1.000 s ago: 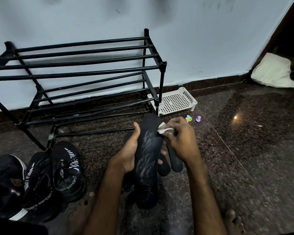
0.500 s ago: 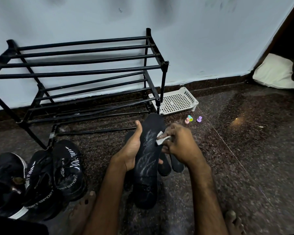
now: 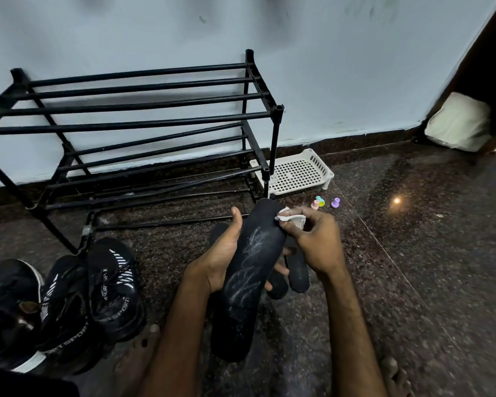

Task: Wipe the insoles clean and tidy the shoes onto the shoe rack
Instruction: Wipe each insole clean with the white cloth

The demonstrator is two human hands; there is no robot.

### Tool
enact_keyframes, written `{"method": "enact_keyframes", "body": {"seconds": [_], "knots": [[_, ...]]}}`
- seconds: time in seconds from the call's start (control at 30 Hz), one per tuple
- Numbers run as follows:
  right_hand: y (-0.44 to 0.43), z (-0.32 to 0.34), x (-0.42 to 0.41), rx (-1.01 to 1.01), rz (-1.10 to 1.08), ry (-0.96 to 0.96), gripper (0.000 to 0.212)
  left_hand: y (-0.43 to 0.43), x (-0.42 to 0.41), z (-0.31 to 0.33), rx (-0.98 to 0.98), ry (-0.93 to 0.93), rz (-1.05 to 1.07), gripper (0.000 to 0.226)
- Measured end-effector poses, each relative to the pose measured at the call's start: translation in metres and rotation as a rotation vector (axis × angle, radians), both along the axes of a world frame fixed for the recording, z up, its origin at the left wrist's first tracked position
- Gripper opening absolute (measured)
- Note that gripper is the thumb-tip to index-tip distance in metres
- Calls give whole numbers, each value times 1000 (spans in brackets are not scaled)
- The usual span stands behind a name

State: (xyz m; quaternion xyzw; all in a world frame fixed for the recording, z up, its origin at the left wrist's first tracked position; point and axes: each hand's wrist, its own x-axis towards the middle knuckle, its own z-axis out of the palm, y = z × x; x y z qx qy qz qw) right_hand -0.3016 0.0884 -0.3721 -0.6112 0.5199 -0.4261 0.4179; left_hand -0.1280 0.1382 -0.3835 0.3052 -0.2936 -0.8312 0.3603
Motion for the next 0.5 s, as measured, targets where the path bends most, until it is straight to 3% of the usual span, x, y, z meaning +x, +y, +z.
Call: {"method": "enact_keyframes", "body": {"seconds": [0.13,0.33,0.5], "knots": [[1,5,5,-86,-142,4,11,2,2,-3,-18,124,-24,93],[1,7,9,-297,-120,436,18,0,-2,1,-23,69,58,85],[3,8,10,-283,127,496,19,3,-1,0,-22,57,76,82]]}}
